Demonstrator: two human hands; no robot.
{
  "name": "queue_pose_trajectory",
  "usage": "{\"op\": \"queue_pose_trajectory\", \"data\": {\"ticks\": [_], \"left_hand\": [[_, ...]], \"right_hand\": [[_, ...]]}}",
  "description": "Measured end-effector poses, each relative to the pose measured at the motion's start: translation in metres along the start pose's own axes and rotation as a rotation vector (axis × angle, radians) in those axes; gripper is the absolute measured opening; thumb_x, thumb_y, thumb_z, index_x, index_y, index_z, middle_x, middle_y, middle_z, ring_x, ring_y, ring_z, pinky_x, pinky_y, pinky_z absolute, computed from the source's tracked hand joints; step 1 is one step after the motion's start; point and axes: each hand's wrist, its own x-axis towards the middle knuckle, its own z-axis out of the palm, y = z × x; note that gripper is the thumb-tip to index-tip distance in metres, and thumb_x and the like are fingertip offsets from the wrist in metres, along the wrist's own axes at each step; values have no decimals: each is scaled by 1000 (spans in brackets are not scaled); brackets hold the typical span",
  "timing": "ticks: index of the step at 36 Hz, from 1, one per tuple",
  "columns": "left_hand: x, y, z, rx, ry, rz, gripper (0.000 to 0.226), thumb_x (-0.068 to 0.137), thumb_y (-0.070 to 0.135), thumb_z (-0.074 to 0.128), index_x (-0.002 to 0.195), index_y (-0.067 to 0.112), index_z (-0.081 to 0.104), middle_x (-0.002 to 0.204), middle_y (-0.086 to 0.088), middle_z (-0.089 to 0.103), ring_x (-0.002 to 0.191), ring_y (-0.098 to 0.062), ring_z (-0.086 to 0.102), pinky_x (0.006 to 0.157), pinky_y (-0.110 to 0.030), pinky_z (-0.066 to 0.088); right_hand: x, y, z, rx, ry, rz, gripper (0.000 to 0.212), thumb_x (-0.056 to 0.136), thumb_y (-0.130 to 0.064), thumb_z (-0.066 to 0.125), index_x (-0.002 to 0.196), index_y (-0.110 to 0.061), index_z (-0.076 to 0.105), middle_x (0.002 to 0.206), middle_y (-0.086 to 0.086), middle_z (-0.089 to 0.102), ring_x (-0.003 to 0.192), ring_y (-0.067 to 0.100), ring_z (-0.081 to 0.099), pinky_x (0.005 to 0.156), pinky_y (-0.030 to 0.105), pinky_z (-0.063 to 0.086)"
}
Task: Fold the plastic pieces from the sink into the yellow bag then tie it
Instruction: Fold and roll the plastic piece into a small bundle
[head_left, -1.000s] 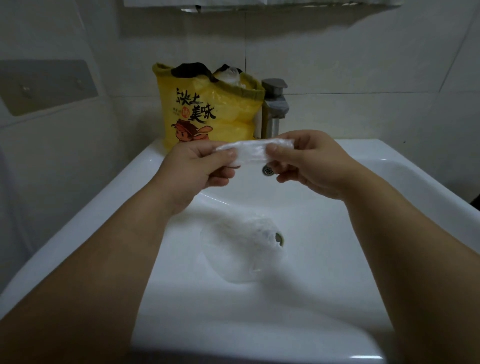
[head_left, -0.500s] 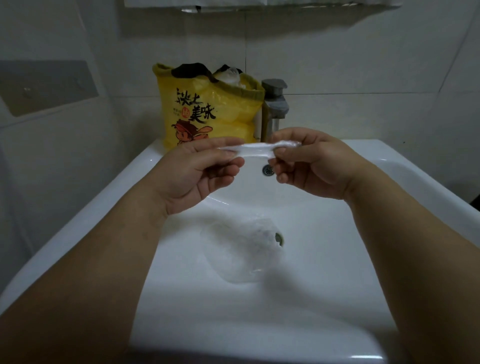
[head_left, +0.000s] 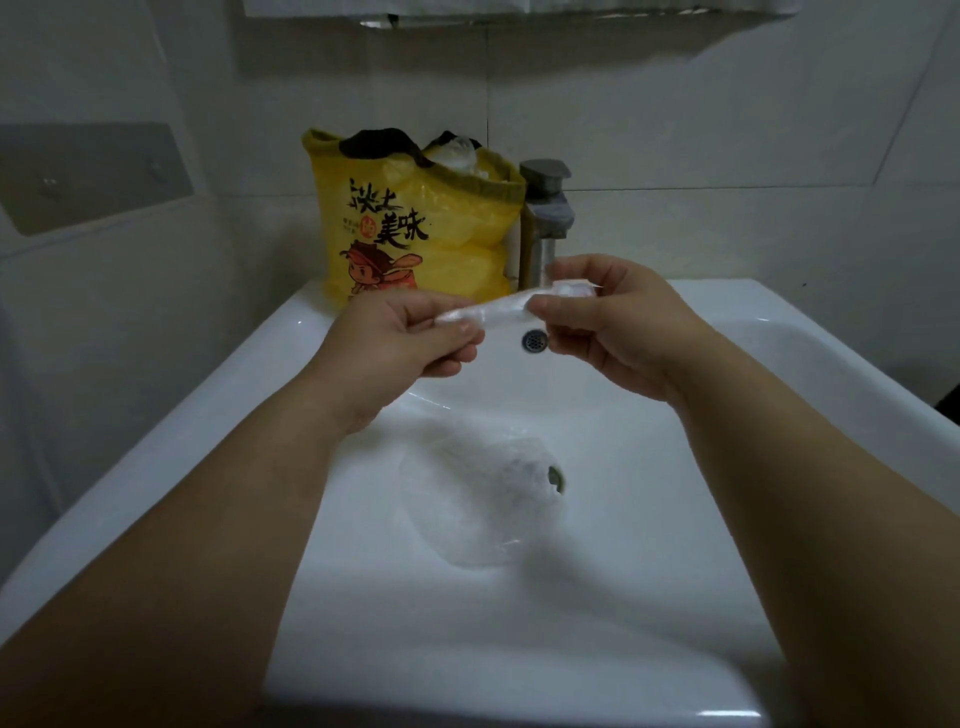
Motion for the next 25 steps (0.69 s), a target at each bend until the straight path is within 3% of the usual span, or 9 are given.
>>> {"op": "queue_pose_trajectory", "data": {"ticks": [3, 5, 7, 9, 11, 15, 20, 25], "left_hand": [[2, 0, 5, -60, 74, 12, 8, 88, 7, 65, 89, 12, 70, 71, 4, 71, 66, -3, 66, 61, -14, 52], [2, 3, 8, -121, 66, -2, 8, 89, 6, 63, 92, 8, 70, 74, -2, 70, 66, -4, 66, 60, -15, 52], [1, 2, 13, -124, 2, -10, 12, 90, 4, 59, 97, 5, 70, 84, -10, 71, 74, -11, 68, 65, -19, 54], [-2, 1, 17, -107, -69, -26, 19, 91, 0, 56, 104, 1, 70, 98, -17, 72, 89, -20, 70, 74, -27, 57], [-3, 2, 19, -133, -111, -44, 23, 91, -4, 54, 109, -2, 68, 102, -16, 72, 95, -24, 71, 78, -30, 58], [-5, 5, 19, -218, -133, -98, 15, 90, -3, 57, 90, 4, 70, 74, -6, 71, 67, -9, 68, 60, -15, 54], [-3, 7, 14, -322, -83, -170, 7, 86, 2, 61, 89, 4, 68, 65, -3, 68, 58, -4, 64, 54, -13, 52], [-2, 8, 10, -335, -72, -199, 7, 87, 2, 60, 90, 2, 66, 66, -2, 69, 57, -4, 64, 53, -12, 52]], "right_hand": [[4, 8, 10, 162, 19, -15, 67, 79, -19, 76, 135, -9, 41, 110, 15, 57, 67, 15, 59, 60, 25, 52], [4, 14, 20, 88, -74, 54, 82, 71, -44, 75, 136, -7, 42, 119, 12, 56, 86, 21, 59, 64, 27, 52], [-1, 24, 32, -47, -152, 129, 87, 66, -57, 72, 132, -6, 48, 124, 11, 56, 105, 27, 58, 71, 28, 53], [-5, 32, 41, -114, -200, 155, 76, 70, -56, 66, 129, -9, 52, 122, 8, 59, 111, 25, 58, 75, 28, 52], [-6, 33, 46, -102, -228, 164, 57, 83, -51, 57, 124, -12, 57, 114, 5, 66, 106, 19, 63, 76, 26, 50], [-6, 23, 42, 73, -183, 158, 32, 95, -44, 49, 98, -15, 64, 69, -7, 68, 63, 6, 63, 68, 25, 47], [-3, 12, 25, 155, -77, 94, 30, 95, -39, 52, 87, -12, 61, 60, -1, 56, 52, 8, 50, 46, 18, 42], [-2, 7, 15, 67, -27, 61, 25, 92, -31, 61, 74, -15, 54, 50, -4, 40, 43, 6, 36, 37, 16, 31]]}}
